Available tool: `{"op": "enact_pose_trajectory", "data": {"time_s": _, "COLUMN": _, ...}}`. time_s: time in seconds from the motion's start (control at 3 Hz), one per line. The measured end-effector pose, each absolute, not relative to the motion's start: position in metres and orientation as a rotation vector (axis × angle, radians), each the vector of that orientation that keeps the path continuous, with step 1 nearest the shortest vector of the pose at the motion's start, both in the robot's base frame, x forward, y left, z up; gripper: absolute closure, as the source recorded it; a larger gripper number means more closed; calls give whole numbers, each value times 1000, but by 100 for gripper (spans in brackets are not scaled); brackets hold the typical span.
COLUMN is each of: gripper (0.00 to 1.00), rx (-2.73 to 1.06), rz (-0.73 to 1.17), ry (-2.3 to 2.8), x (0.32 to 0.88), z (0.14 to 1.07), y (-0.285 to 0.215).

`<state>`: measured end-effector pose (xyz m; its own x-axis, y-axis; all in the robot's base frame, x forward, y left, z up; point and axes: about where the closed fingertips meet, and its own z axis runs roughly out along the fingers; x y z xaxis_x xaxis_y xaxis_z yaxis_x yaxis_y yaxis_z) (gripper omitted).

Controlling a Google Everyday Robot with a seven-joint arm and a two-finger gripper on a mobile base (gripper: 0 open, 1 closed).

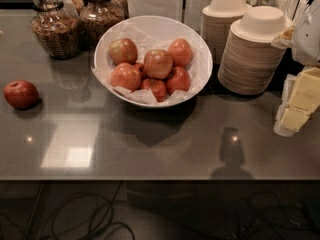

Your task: Pick apple from white bowl

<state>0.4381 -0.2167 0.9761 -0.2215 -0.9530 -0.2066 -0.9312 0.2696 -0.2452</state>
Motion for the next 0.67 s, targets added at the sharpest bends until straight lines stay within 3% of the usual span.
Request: {"op": "enact_pose_trajectory", "data": {"time_s": 0.67, "gripper": 0, "rx": -1766, "rz": -110, "ry": 2207, "x": 451, "z": 967, "y": -193}}
